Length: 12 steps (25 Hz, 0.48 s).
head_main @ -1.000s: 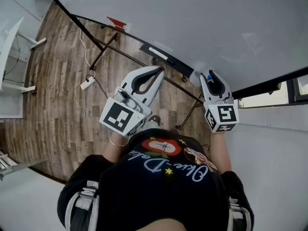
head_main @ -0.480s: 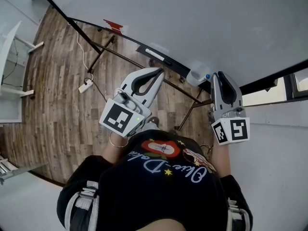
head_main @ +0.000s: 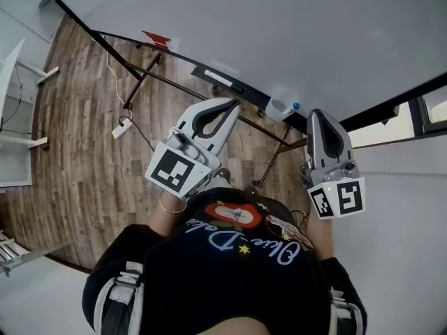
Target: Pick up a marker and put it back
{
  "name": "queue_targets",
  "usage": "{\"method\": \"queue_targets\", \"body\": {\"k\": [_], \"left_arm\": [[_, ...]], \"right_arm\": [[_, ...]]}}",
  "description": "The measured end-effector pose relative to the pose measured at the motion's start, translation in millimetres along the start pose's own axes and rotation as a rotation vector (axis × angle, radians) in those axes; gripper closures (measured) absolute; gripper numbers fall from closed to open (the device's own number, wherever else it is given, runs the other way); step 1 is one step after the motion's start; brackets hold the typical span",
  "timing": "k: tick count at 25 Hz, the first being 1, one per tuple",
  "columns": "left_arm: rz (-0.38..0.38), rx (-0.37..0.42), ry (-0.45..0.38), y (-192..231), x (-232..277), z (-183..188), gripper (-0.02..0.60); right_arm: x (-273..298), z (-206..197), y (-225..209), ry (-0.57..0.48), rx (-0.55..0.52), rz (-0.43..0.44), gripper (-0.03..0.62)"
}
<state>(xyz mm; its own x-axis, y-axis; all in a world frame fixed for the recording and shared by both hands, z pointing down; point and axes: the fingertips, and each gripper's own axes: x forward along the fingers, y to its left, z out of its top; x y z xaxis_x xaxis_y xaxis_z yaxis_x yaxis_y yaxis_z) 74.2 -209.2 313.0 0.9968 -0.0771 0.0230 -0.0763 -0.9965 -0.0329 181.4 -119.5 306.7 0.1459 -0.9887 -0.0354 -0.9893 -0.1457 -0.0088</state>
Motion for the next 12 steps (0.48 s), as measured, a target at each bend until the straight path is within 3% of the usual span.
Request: {"method": "queue_targets", "body": {"k": [12], "left_arm": [[-0.008, 0.001, -0.001, -0.8, 1.7, 0.6, 0.578]], "right_arm": [[-2.8, 0.9, -0.5, 0.002, -0.010, -0.013, 0.594]]}}
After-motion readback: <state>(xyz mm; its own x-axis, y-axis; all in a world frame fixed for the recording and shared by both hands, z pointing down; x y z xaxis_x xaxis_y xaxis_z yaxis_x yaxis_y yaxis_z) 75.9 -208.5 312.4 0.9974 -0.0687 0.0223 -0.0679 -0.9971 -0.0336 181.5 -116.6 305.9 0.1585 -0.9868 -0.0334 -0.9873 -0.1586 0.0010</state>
